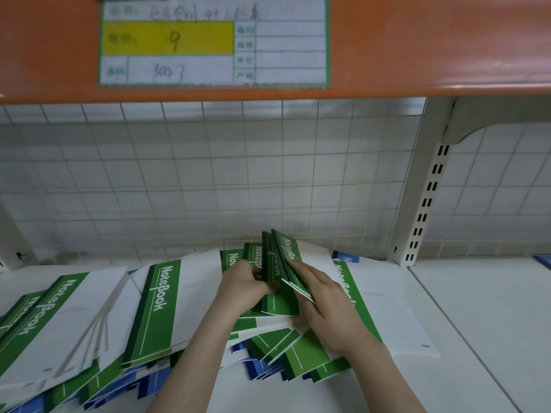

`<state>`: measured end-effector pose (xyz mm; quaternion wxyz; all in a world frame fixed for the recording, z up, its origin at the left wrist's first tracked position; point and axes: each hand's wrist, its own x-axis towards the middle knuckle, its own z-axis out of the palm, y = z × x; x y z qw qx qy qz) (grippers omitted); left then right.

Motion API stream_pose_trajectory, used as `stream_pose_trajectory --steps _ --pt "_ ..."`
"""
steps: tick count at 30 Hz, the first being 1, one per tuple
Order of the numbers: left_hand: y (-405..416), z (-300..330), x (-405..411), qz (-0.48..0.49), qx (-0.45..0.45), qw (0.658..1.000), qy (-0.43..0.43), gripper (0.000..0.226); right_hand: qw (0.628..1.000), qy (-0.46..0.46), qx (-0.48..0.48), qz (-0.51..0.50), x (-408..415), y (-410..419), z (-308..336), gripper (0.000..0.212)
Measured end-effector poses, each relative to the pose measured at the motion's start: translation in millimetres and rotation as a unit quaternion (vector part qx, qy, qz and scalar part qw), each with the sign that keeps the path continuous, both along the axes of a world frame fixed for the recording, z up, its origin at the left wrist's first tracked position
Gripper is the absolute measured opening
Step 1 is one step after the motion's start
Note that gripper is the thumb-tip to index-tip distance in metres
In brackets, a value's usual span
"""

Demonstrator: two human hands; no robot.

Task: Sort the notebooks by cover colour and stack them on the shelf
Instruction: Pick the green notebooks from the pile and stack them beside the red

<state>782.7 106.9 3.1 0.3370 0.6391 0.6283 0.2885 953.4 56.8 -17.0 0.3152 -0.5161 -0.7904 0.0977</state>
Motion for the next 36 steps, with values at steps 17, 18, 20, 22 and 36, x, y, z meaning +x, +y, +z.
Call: stream_pose_trajectory --steps 17,18,20,22,36 --pt "-6 -8 -2 0.042 -0.020 0.980 -0.194 0.026 0.989 -0.144 -0.024 0.029 -10 3 -9 0.080" --pt "-8 -8 -2 0.028 -0.023 0.985 -0.170 0.041 0.989 -0.144 -0.024 0.028 -11 3 -9 0.085" --pt "-11 -10 -2 0.002 -0.023 0.992 -0.123 0.064 0.995 -0.093 -0.022 0.036 -11 1 -7 0.078" --pt "-10 -12 -1 0.004 -0.019 0.994 -0.106 0.066 0.996 0.047 -0.050 0.049 -9 -1 -4 0.054" --pt "-26 5 -18 -0.027 0.138 0.952 -0.273 0.035 0.873 0.462 -0.146 -0.057 9 10 7 0.037"
